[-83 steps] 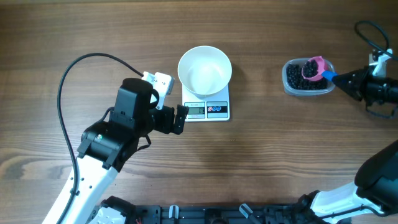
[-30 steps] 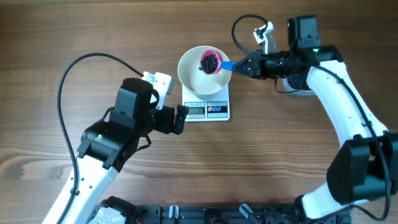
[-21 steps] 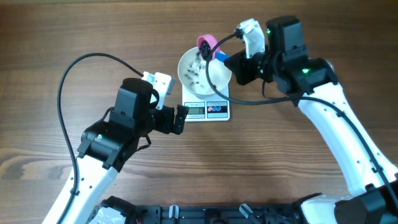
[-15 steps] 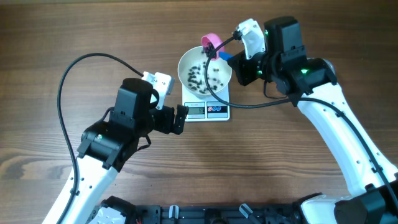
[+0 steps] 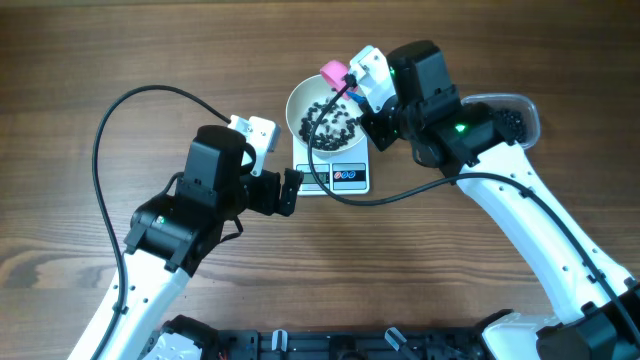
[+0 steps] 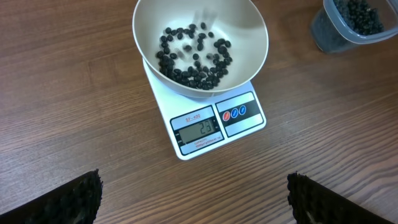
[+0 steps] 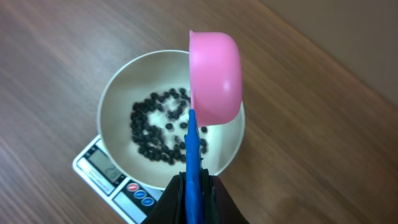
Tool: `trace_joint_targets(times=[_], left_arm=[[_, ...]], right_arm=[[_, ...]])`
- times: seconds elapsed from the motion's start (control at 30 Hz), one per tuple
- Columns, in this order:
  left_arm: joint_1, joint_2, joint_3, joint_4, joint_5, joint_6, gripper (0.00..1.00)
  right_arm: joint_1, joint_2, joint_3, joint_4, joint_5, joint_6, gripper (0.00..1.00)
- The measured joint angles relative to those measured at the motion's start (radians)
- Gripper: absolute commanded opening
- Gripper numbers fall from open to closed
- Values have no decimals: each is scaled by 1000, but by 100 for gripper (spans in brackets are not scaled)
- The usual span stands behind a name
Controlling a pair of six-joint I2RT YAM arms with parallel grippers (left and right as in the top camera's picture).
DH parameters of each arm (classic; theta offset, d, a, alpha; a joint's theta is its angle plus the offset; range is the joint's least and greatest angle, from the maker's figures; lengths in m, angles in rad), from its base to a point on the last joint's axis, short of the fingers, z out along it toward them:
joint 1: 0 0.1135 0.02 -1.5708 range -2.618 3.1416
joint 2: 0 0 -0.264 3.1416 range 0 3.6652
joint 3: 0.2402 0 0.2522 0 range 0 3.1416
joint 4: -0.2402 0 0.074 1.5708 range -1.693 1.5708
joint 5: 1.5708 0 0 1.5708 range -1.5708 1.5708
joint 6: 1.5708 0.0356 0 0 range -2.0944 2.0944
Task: Scoop item into bowl and weigh 150g on scale
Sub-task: 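Tilt the pink scoop with the right gripper to pour beans into bowl, then move the empty scoop back and lower it into the bean container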
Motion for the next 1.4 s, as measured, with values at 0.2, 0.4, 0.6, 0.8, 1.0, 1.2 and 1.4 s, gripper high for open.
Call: trace_joint_targets(times=[0.2, 0.4, 0.6, 0.8, 1.0, 1.2, 1.4], left_arm=[[0, 0, 0, 0, 0, 0, 100], [0, 0, 0, 0, 0, 0, 100], [0, 0, 0, 0, 0, 0, 100], [0, 0, 0, 0, 0, -3, 100], [0, 0, 0, 0, 0, -3, 100], [0, 0, 0, 0, 0, -3, 100], [0, 0, 0, 0, 0, -3, 100]], right_arm=[[0, 0, 0, 7, 72, -3, 4], [-24, 0, 0, 6, 78, 199, 4], [-385, -34, 0, -173, 78, 336, 4], [-675, -37, 0, -299, 69, 323, 4], [-676, -16, -34, -288, 48, 270, 4], [-676, 66, -57, -276, -4, 266, 4], [-676, 124, -57, -270, -101, 262, 4]])
